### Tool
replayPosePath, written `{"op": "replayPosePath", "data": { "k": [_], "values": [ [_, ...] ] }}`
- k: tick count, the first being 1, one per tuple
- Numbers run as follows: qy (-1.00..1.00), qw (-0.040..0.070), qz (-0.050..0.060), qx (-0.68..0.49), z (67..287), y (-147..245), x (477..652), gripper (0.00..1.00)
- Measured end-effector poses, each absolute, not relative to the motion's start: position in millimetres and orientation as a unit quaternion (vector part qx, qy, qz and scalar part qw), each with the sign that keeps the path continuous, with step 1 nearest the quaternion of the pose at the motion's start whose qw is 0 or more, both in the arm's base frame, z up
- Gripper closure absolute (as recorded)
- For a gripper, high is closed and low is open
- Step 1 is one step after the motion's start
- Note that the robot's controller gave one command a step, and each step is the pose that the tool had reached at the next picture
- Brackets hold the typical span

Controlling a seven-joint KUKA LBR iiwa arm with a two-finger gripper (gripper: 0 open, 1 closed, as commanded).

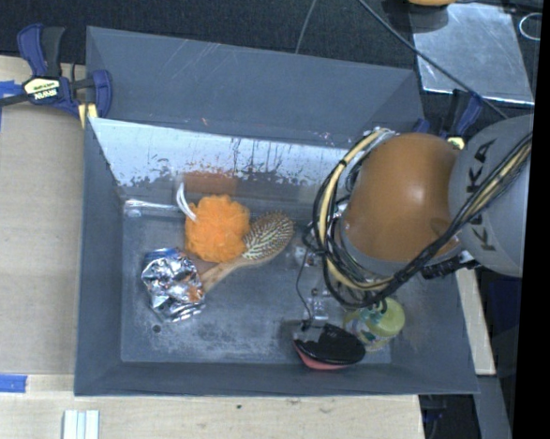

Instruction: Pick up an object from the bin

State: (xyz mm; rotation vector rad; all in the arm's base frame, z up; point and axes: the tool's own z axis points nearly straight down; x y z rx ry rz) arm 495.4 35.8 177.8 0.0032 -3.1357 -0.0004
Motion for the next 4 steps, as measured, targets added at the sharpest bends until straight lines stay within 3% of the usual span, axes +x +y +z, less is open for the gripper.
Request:
{"op": "replayPosePath", "data": {
  "k": [1,2,3,4],
  "values": [
    [-0.999,0.000,-0.001,0.054,155.8,61.9,562.5,0.00],
    [-0.999,-0.002,-0.001,0.055,95.6,53.1,611.0,0.00],
    [-0.999,-0.004,-0.001,0.054,100.1,53.2,611.5,1.00],
    [-0.963,-0.008,0.001,0.269,214.8,4.1,596.2,1.00]
  ]
}}
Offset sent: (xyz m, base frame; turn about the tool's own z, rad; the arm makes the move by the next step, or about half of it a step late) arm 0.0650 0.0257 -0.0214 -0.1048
